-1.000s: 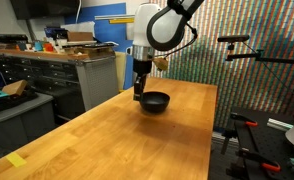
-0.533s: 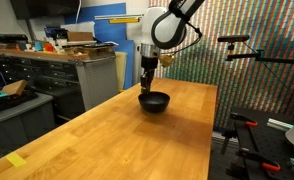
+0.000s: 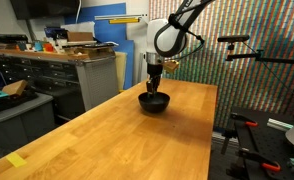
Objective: Put the block in the bowl
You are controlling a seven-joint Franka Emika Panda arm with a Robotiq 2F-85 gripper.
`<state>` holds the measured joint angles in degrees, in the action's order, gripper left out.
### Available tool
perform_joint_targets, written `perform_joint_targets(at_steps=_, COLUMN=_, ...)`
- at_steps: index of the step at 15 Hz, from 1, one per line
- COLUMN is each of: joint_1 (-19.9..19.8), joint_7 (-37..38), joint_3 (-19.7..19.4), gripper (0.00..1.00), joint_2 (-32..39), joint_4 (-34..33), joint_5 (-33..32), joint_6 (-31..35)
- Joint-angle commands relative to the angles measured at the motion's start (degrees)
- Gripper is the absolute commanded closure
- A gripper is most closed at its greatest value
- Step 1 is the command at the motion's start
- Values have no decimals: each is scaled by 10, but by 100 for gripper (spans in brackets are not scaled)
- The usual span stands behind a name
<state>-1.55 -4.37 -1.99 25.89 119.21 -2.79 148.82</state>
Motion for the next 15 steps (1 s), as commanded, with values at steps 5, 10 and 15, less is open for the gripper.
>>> perform_joint_targets(at_steps=5, joint_1=-22, joint_7=4, joint_3=10, gripper=79, joint_2=53, joint_4=-19, joint_5=38, joint_6=4)
perform_joint_targets(at_steps=10, joint_1=-32, joint_7=4, joint_3=12, gripper=8, joint_2=63, joint_4=-38, joint_5=56, joint_6=1)
perform_joint_targets(at_steps=15, joint_1=-40, joint_7=-1, joint_3=16, gripper=0, joint_2=53, joint_4=-55, joint_5=70, joint_6=-22)
